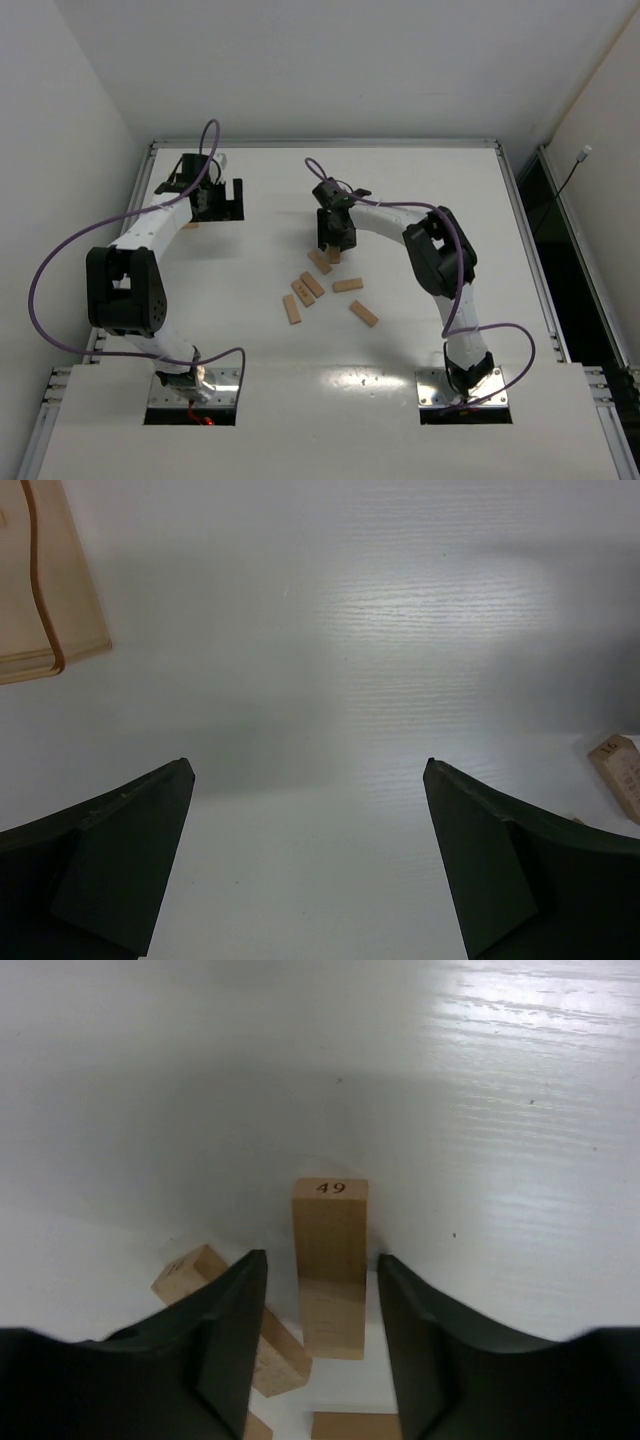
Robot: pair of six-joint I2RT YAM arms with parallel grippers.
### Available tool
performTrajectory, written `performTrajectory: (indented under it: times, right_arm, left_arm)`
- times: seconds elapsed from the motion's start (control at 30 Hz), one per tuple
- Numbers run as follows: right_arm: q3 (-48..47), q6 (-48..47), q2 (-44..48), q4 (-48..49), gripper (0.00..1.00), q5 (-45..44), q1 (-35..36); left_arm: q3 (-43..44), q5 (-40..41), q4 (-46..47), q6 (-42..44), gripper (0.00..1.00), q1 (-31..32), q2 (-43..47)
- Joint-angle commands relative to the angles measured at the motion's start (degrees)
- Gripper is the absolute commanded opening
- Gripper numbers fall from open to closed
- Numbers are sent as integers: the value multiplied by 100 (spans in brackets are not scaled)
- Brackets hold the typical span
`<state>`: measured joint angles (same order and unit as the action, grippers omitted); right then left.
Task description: Build the wood block tower
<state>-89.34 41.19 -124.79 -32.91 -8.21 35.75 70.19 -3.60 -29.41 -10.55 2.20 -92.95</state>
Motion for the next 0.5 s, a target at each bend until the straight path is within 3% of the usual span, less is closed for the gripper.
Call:
performTrajectory:
  times: [0.0, 0.17, 0.33, 0.47]
  right_arm:
    - [21, -84, 68, 266, 49, 64, 11]
    - [163, -269, 481, 468, 64, 118, 64]
    - [286, -506, 1307, 645, 66, 56, 117]
    - [399, -1469, 2115, 759, 65, -180, 222]
  left_arm:
    - [-6, -36, 155, 44, 100, -61, 66]
    - [-58, -89, 155, 44, 100, -61, 66]
    - [-181, -273, 207, 97, 100, -61, 241]
    - [-243, -668, 391, 359, 100, 26, 619]
